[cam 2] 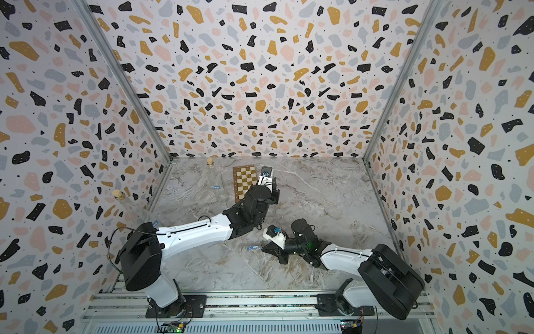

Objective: Remove the label from the bottle
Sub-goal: Place the bottle at the center of the board.

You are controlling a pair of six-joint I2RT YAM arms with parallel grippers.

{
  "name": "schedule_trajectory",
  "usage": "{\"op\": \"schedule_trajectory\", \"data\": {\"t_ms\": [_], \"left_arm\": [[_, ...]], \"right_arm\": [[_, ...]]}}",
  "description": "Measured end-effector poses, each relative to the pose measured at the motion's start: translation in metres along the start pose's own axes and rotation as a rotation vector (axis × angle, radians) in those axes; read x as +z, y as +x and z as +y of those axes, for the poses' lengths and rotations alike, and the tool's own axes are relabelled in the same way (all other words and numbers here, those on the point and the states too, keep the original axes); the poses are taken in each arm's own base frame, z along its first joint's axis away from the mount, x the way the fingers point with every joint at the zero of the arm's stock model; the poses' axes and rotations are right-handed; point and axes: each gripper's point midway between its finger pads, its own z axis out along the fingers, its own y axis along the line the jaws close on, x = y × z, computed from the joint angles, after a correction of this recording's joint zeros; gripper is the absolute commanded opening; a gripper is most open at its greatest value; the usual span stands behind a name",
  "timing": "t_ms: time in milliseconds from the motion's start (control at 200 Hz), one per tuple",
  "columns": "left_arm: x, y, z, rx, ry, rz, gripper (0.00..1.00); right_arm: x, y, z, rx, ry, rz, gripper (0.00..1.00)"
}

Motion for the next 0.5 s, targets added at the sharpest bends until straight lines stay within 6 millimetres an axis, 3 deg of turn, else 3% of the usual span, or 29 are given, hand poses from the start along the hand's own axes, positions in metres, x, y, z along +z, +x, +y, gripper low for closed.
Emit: {"op": "schedule_trajectory", "data": {"t_ms": [230, 496], "left_arm": [[0.008, 0.017, -0.004, 0.018, -0.007, 0.025, 0.00], [0.014, 0.014, -0.005, -0.019, -0.018, -0.003, 0.00]], "right_arm": [[-0.001, 0.000, -0.001, 0.001, 0.004, -0.006, 0.00], [-0.001, 0.001, -0.001, 0.006, 0.006, -0.006, 0.00]]}}
